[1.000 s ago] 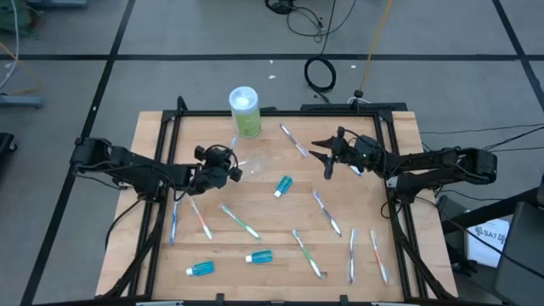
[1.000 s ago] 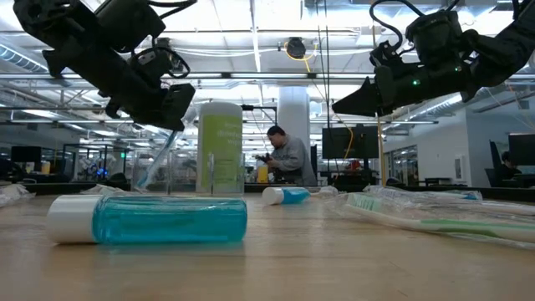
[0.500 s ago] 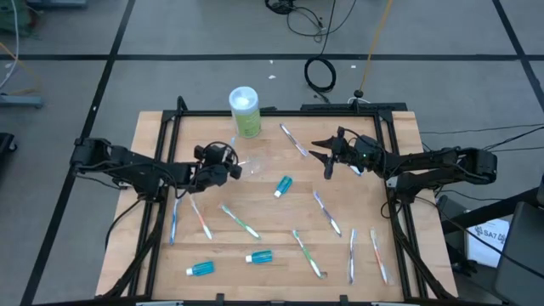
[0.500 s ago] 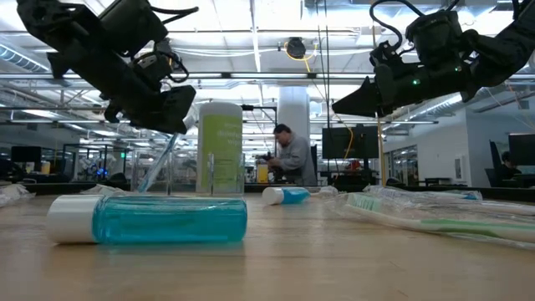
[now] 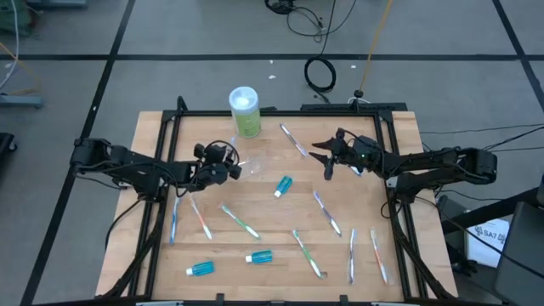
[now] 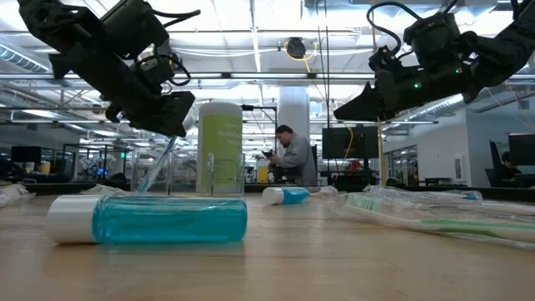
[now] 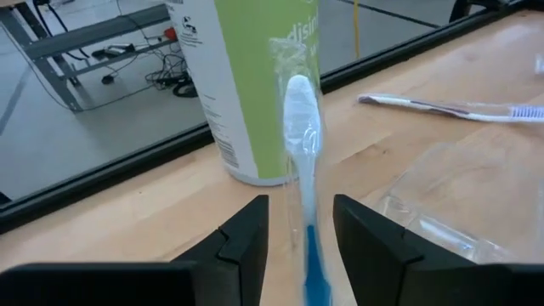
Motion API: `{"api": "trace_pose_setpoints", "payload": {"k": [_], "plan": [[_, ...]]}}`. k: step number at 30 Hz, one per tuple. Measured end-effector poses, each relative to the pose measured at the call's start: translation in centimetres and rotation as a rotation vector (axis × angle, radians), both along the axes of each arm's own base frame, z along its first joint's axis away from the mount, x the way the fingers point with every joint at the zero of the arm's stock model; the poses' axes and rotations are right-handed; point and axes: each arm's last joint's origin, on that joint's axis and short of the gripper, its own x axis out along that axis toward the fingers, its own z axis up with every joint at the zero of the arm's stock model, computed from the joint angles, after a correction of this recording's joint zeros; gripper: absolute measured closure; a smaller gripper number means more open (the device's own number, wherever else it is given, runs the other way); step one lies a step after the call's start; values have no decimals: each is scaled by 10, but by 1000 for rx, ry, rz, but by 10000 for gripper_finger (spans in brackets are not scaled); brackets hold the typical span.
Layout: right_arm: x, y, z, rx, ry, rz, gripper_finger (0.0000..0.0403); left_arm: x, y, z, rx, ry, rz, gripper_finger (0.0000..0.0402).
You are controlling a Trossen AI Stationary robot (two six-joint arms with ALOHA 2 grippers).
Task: Pick & Place toothbrushing station
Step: Put the top mouthwash into the transparent organizer
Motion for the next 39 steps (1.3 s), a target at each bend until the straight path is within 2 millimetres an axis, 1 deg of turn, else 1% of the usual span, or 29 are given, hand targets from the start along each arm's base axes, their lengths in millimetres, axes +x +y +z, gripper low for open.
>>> {"api": "trace_pose_setpoints", "payload": {"k": [10,16,20,25,32,34,39], "plan": [[-1,0,-6,21,54,0,257,-7,-3,21,6,-86,-17,261],[-2,1,-7,28,72,0,257,-10,-10,33,27,-93,-115,261],[-2,1,-7,27,71,0,257,-10,-16,40,6,-162,-162,261],[-1,1,-7,27,71,0,257,-4,-24,47,-60,-260,-299,261],[-2,1,-7,27,71,0,257,9,-30,44,-147,-321,-478,261],[-1,1,-7,27,70,0,257,13,-31,40,-163,-313,-516,261],[-1,1,-7,26,68,0,257,27,-35,33,-148,-342,-607,261]]}}
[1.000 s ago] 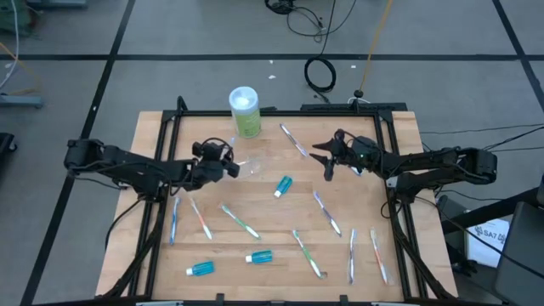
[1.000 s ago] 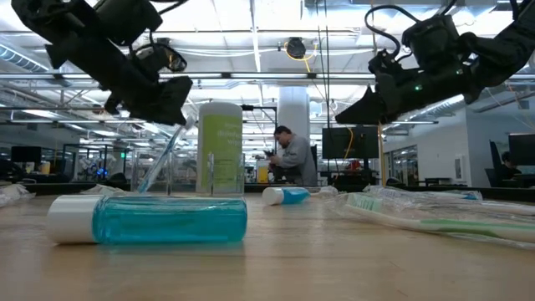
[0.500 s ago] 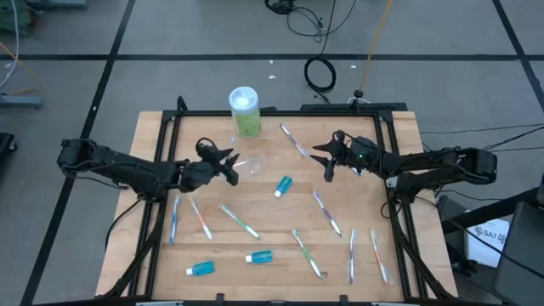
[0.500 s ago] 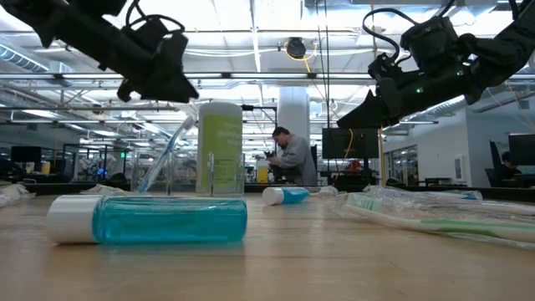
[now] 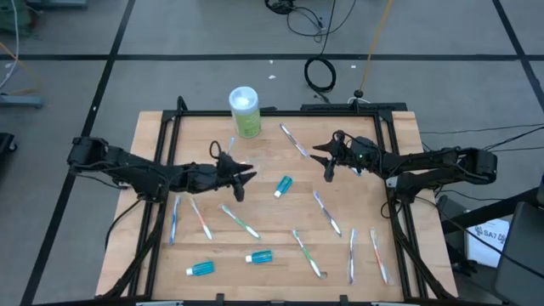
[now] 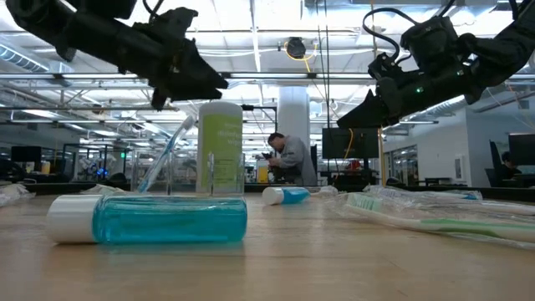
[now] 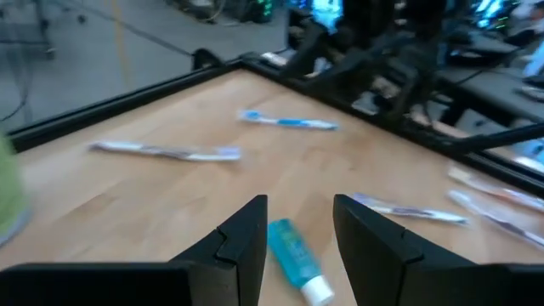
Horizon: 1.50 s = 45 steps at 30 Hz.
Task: Pick & Place toothbrushing station
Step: Put the top mouthwash into the transparent organizer
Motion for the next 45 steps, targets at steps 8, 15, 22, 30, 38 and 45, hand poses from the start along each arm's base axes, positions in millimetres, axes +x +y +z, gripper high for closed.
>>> {"api": "trace_pose_setpoints", "payload": {"k": [8,15,22,30,38,45], "plan": [[0,0,1,-8,-3,1,257,16,-9,-14,51,-56,-91,261],[1,-1,7,-80,-47,13,257,35,-27,-26,104,-54,-114,261],[3,-1,20,-132,-176,9,257,69,-41,-33,150,23,-146,260],[3,-1,22,-135,-202,7,257,82,-45,-49,97,185,-28,239],[3,-1,22,-100,-208,4,257,85,-54,-66,64,185,21,174],[3,-1,22,-100,-208,4,257,86,-57,-87,79,195,118,169]]}}
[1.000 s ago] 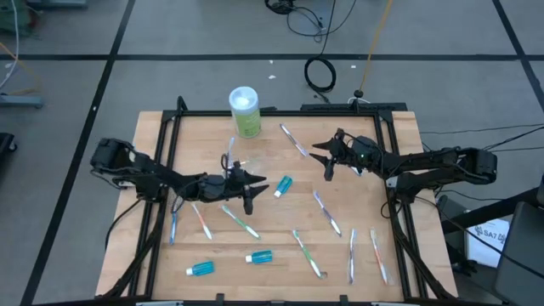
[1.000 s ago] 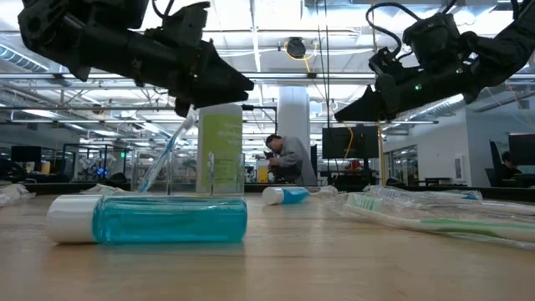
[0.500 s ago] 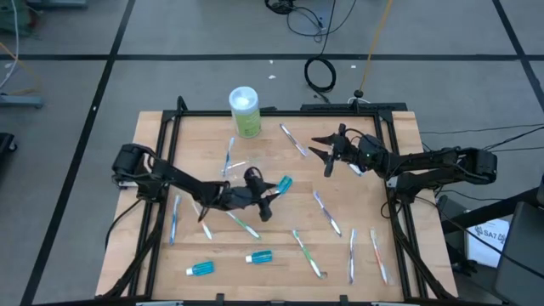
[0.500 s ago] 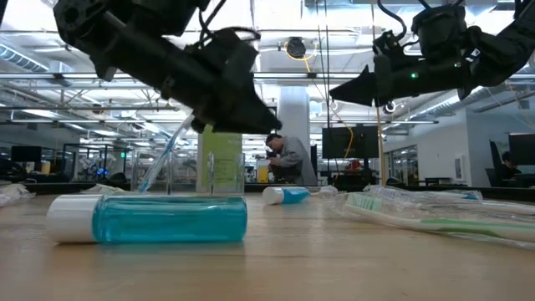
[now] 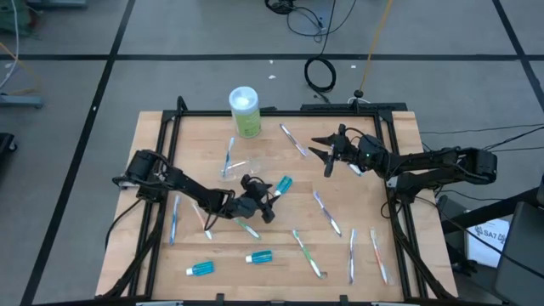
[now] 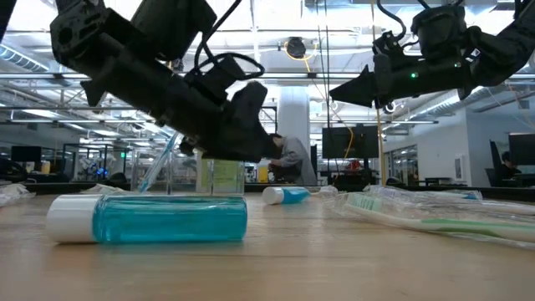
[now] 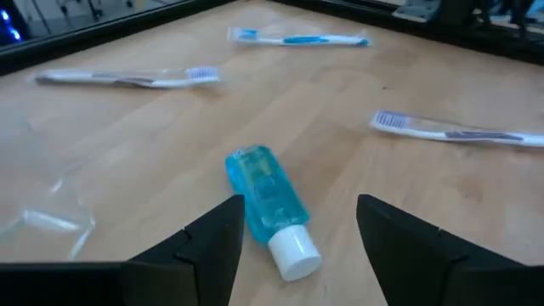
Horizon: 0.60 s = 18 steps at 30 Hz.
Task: Pick & Place toothbrushing station
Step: Put the top mouthwash into the transparent organizer
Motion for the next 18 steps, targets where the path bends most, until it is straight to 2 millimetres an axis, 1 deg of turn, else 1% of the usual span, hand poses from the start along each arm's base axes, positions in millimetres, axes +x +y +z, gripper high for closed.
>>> {"api": "trace_pose_setpoints", "payload": {"k": [3,6,10,15,18], "plan": [[0,0,0,0,1,0,257,0,-2,-8,6,11,22,176],[0,0,0,1,4,0,257,1,-5,-10,8,-1,22,183],[0,0,-1,-2,9,0,257,10,-8,-9,15,-6,16,185],[0,0,-2,1,19,0,257,25,-12,-17,39,22,8,185],[0,0,-2,2,24,0,257,28,-12,-18,31,53,32,185]]}}
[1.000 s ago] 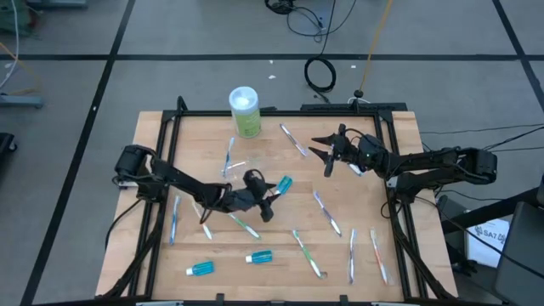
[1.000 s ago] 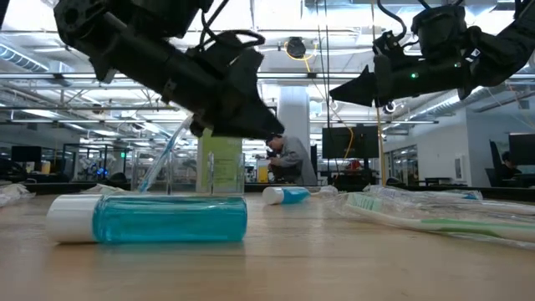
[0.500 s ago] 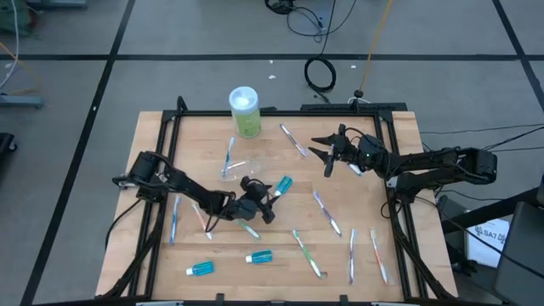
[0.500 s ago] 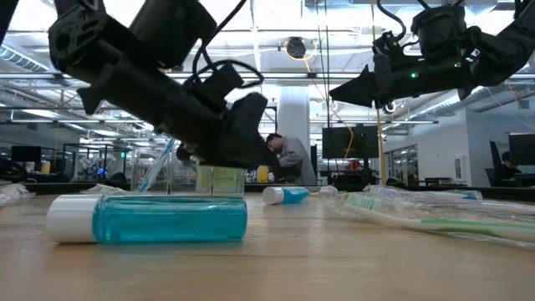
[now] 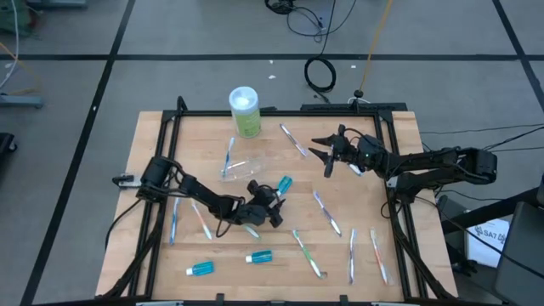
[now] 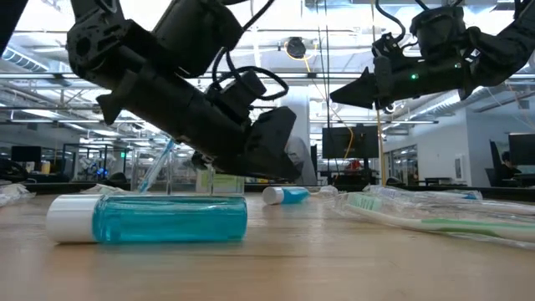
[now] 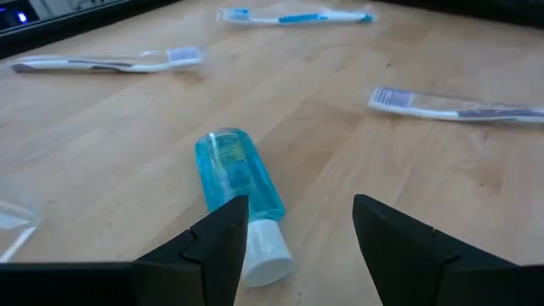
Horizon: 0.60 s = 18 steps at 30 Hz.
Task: Pick & Place toothbrushing station
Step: Put the top mouthwash into the transparent organizer
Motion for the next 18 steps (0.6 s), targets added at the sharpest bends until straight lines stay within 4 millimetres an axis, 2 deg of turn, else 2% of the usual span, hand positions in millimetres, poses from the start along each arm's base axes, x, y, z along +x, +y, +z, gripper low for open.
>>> {"api": "trace_pose_setpoints", "payload": {"k": [5,18], "plan": [[0,0,-1,5,12,0,257,-3,3,-3,-6,33,71,186],[0,0,-2,6,15,0,257,-4,10,-7,-70,58,84,186]]}}
